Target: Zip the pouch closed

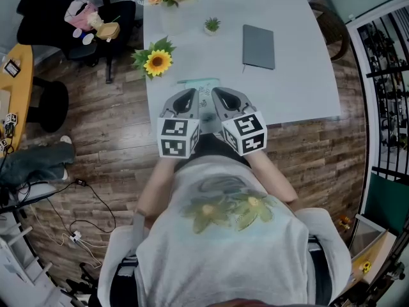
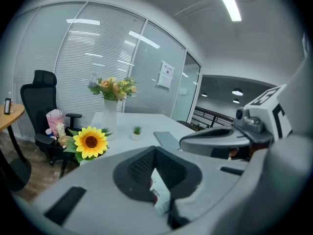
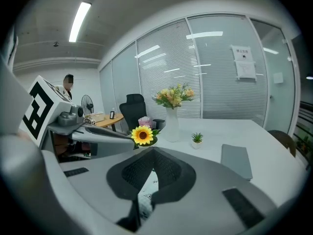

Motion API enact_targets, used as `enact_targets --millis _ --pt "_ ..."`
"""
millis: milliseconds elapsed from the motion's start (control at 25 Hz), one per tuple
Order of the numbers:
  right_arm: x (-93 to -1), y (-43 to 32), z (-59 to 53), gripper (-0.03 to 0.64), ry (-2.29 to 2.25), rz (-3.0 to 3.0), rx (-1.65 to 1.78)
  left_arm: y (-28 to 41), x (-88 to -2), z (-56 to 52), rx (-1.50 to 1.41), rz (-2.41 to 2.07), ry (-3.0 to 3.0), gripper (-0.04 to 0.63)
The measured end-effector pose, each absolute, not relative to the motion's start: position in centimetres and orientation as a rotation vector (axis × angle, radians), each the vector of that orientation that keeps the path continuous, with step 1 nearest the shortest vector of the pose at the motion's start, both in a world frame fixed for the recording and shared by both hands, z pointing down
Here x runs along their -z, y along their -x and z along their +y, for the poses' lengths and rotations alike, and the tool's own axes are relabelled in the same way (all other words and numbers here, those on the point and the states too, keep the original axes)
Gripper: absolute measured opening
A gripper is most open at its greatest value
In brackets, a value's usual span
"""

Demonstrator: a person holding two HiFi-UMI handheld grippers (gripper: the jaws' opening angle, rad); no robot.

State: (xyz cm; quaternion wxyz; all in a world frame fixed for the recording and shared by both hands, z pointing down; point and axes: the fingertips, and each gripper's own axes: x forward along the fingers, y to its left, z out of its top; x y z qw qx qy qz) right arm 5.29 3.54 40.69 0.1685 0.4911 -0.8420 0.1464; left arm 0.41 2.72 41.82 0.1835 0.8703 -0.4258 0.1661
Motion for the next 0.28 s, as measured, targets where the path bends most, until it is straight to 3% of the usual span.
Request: enact_targets --millis 280 --pt "-40.6 -5.7 4.6 0.017 -1.417 -2.384 -0.426 -0.5 -41.6 4.1 -0.475 -1.18 -2.464 0.003"
